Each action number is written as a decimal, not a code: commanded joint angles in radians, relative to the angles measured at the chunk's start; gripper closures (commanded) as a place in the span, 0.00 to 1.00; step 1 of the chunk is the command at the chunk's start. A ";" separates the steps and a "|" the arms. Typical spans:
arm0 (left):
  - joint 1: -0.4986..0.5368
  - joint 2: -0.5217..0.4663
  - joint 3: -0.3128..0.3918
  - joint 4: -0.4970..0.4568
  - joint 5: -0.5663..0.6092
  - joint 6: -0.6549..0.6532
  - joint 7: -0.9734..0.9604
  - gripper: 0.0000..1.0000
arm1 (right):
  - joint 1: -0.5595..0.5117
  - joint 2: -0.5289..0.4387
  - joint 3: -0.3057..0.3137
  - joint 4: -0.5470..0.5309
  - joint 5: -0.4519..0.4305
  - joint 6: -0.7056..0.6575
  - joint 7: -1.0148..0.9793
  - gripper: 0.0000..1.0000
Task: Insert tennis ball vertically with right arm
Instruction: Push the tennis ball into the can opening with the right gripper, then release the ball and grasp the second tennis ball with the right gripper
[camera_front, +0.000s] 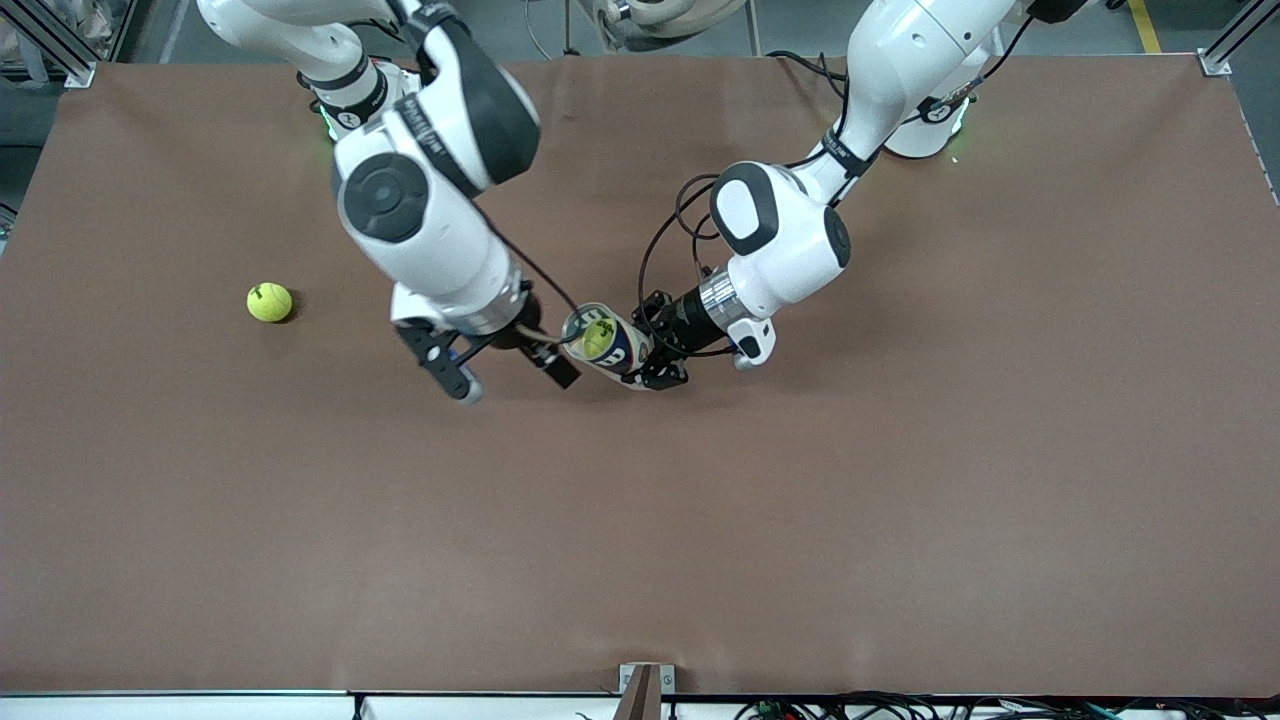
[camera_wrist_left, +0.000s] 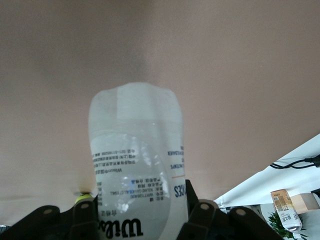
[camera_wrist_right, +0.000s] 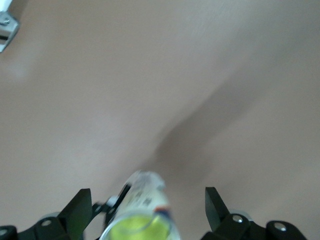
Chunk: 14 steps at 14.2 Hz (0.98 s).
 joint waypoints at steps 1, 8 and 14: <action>-0.003 0.017 -0.005 0.024 -0.025 0.002 0.006 0.44 | -0.103 -0.031 0.010 -0.035 -0.046 -0.049 -0.166 0.00; 0.012 0.049 -0.011 0.024 -0.082 -0.015 0.093 0.43 | -0.350 -0.225 0.010 -0.334 -0.100 -0.006 -0.654 0.00; 0.028 0.057 -0.008 0.039 -0.489 -0.139 0.564 0.42 | -0.527 -0.425 0.010 -0.665 -0.181 0.147 -0.959 0.00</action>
